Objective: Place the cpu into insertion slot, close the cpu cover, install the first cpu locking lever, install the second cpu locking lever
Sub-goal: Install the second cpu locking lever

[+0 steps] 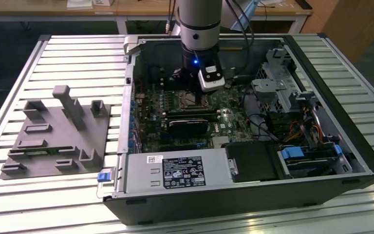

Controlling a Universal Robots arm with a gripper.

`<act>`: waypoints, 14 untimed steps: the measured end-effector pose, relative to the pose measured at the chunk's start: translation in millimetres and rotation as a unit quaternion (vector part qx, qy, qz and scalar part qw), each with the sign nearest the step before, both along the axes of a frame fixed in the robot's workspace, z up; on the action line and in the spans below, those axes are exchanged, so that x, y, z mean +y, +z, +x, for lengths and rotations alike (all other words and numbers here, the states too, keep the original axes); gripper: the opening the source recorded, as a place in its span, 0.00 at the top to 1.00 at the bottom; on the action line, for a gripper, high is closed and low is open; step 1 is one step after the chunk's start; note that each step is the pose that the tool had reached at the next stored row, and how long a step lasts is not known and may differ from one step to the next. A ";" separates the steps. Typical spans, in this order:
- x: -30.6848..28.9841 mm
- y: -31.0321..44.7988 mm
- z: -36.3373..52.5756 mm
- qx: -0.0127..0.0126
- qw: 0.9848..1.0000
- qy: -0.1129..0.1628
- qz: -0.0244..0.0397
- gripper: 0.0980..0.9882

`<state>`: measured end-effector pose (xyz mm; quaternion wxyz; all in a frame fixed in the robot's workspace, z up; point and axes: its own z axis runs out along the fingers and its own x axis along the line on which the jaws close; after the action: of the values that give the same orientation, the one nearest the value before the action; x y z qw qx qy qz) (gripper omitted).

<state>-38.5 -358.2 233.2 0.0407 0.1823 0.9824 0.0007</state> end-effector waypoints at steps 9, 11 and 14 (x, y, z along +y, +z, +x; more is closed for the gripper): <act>-1.0 -1.0 -0.4 0.000 0.999 0.050 0.000 0.99; -1.2 -1.3 -0.7 0.000 0.998 0.060 0.000 0.99; -2.1 -1.8 -1.9 0.000 0.998 0.070 0.000 0.99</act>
<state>-40.3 -360.3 231.4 0.0405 0.1129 0.9928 0.0035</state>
